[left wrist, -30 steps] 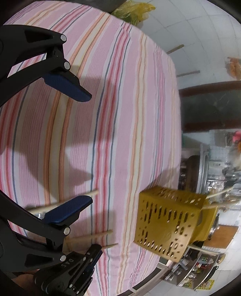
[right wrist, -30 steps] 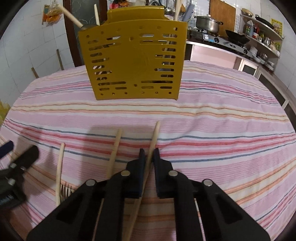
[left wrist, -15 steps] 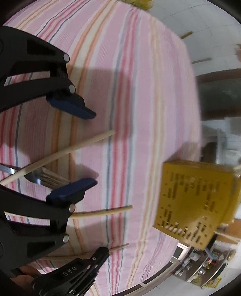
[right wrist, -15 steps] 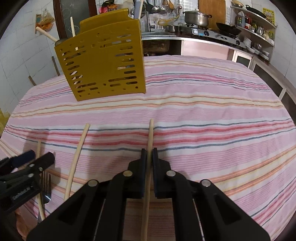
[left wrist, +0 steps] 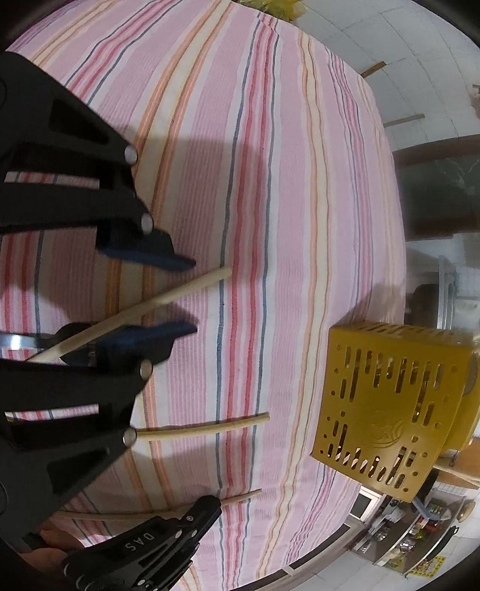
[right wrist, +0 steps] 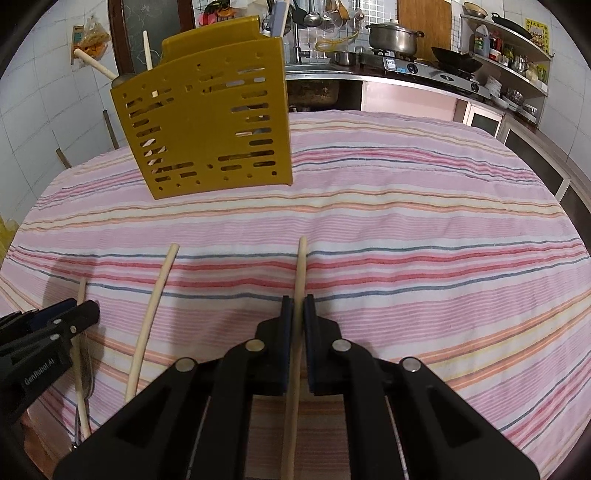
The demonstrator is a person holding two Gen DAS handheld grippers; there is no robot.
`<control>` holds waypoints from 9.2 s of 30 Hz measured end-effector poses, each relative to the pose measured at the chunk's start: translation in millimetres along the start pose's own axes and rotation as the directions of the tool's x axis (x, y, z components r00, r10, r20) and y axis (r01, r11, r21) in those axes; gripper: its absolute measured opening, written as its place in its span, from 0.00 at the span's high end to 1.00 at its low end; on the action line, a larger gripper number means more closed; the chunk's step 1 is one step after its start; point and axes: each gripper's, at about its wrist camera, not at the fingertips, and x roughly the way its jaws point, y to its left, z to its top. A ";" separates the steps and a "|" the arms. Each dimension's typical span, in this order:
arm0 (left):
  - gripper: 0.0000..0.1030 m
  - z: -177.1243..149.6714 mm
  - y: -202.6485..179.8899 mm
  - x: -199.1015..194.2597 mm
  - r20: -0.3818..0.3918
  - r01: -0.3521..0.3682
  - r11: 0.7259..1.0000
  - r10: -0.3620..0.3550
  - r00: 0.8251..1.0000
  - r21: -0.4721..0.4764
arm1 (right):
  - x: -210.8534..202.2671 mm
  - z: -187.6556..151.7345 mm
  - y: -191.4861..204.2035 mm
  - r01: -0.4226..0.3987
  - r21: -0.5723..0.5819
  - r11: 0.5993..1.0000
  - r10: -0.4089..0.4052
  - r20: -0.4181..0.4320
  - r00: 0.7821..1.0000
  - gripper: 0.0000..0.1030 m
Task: Organize utensils
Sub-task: 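Grasp a wooden chopstick with the right tool while the left tool grasps another, then lift both held chopsticks and carry them over the yellow holder, then open both tools to drop the chopsticks into the yellow holder, then move both open tools back down toward the last chopstick and fork, then grasp the wooden chopstick with the right tool while the left tool grasps the green-handled fork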
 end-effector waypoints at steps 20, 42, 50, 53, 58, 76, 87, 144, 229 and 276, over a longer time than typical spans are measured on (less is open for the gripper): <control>0.96 14.0 2.3 -4.8 0.024 0.020 0.997 -0.022 0.999 0.074 | 2.5 18.7 -7.1 -0.027 0.023 0.999 0.028 -0.053 0.998 0.94; 0.96 7.9 14.9 -125.1 0.362 0.098 0.987 -0.139 0.922 0.128 | -104.0 15.4 -31.5 -0.160 0.070 0.985 0.127 0.343 0.931 0.94; 0.96 -5.8 28.6 -157.5 0.458 0.122 0.985 -0.165 0.874 0.122 | -120.3 4.0 -29.5 -0.183 0.055 0.982 0.144 0.418 0.897 0.94; 0.96 -12.0 33.2 -161.8 0.474 0.130 0.985 -0.168 0.864 0.114 | -125.3 -0.3 -27.8 -0.188 0.049 0.981 0.148 0.440 0.886 0.94; 0.96 -23.3 36.8 -163.1 0.504 0.118 0.986 -0.162 0.848 0.119 | -132.7 -5.6 -26.1 -0.180 0.036 0.983 0.144 0.461 0.876 0.94; 0.96 -37.9 41.2 -182.0 0.593 0.147 0.982 -0.190 0.782 0.121 | -151.5 -17.9 -20.6 -0.200 0.010 0.980 0.165 0.526 0.834 0.94; 0.96 -33.5 39.3 -181.6 0.605 0.170 0.978 -0.207 0.769 0.118 | -151.3 -12.6 -23.3 -0.210 0.020 0.977 0.168 0.534 0.829 0.94; 0.96 185.0 -30.3 -201.4 0.823 0.166 0.973 -0.223 0.523 0.158 | -169.1 178.0 -5.0 -0.125 -0.097 0.987 0.158 0.585 0.795 0.94; 0.05 -4.7 102.4 -19.0 0.260 -0.099 0.992 0.116 0.959 -0.076 | 9.7 11.4 86.6 0.028 -0.162 0.986 -0.027 0.012 1.000 0.72; 0.25 -33.9 -17.7 -14.3 0.088 -0.007 0.996 -0.001 0.996 0.092 | -15.9 -12.0 -42.3 -0.059 0.042 0.997 0.059 -0.004 0.998 0.94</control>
